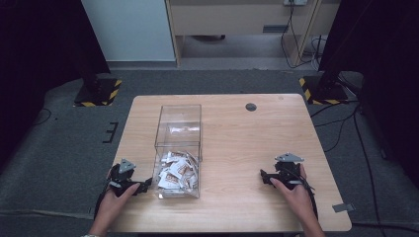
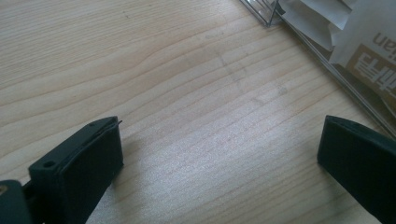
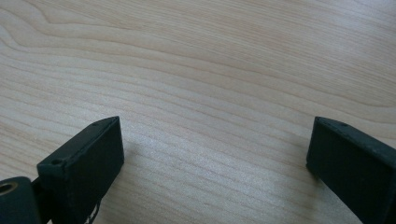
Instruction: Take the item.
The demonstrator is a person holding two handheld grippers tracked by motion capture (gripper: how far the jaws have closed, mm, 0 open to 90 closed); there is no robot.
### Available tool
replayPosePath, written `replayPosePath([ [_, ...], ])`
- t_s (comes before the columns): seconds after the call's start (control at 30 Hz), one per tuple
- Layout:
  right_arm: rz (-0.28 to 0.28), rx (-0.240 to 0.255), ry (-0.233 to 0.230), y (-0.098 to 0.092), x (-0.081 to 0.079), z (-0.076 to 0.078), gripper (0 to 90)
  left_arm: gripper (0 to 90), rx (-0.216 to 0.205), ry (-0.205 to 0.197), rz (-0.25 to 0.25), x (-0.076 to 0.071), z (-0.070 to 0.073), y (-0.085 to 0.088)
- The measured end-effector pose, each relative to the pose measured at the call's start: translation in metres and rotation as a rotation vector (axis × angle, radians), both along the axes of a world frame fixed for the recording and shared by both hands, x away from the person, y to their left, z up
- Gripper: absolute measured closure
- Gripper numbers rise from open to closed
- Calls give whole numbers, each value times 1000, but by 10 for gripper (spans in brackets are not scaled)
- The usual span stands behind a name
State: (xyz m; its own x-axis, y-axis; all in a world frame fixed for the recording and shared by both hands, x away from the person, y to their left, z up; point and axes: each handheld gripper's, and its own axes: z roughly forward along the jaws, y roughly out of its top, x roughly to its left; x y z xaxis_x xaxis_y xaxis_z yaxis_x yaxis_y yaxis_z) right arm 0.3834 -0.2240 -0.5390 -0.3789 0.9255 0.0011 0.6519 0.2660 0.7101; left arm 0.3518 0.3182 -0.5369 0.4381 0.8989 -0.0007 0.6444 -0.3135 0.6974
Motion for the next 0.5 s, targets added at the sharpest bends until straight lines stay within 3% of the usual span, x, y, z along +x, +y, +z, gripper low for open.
replayPosePath([
  [0.27, -2, 17, 4, 1, -2, 0, 40, 0, 0, 0, 0, 0, 0, 0],
  [0.37, 34, 62, 8, 4, -2, 6, 55, 0, 0, 0, 0, 0, 0, 0],
  [0.5, 72, 75, -11, 8, -1, 15, 58, 0, 0, 0, 0, 0, 0, 0],
])
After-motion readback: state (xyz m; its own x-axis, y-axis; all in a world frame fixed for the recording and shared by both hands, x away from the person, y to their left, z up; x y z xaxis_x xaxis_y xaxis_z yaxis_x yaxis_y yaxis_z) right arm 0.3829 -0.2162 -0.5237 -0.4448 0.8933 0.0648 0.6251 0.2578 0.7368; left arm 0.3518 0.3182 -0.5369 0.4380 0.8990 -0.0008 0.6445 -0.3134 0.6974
